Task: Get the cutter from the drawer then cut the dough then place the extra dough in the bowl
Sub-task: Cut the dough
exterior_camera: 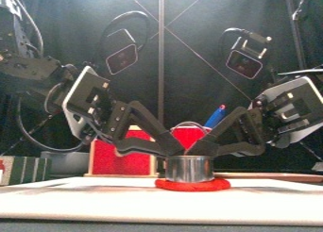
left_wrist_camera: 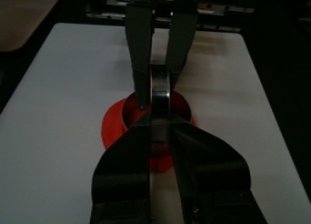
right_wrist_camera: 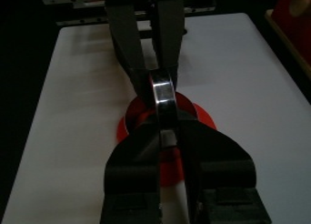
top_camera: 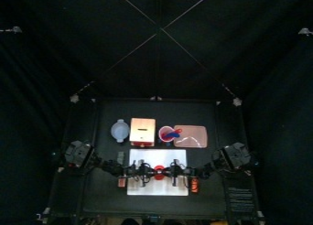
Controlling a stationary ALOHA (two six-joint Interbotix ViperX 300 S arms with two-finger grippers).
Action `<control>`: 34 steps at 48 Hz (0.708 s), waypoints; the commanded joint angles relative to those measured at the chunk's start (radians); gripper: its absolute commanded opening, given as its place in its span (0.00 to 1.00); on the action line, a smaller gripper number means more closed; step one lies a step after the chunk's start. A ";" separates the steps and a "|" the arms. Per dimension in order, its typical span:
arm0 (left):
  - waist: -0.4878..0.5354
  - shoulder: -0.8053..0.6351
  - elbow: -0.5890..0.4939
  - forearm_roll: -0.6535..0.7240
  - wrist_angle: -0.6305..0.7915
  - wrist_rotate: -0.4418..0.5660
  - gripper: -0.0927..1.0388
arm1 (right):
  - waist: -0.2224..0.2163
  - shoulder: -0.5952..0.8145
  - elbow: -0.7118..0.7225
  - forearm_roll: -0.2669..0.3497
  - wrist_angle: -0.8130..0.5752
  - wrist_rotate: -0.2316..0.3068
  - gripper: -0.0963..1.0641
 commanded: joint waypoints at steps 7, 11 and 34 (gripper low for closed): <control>0.006 -0.005 -0.003 0.002 0.035 0.008 0.64 | 0.002 -0.049 -0.028 -0.002 0.064 0.006 0.55; 0.014 -0.006 -0.014 0.005 0.029 0.009 0.68 | 0.000 -0.051 -0.044 -0.003 0.080 0.006 0.60; 0.021 -0.103 -0.018 0.002 0.006 0.067 0.72 | -0.002 -0.084 -0.071 -0.009 0.098 0.005 0.77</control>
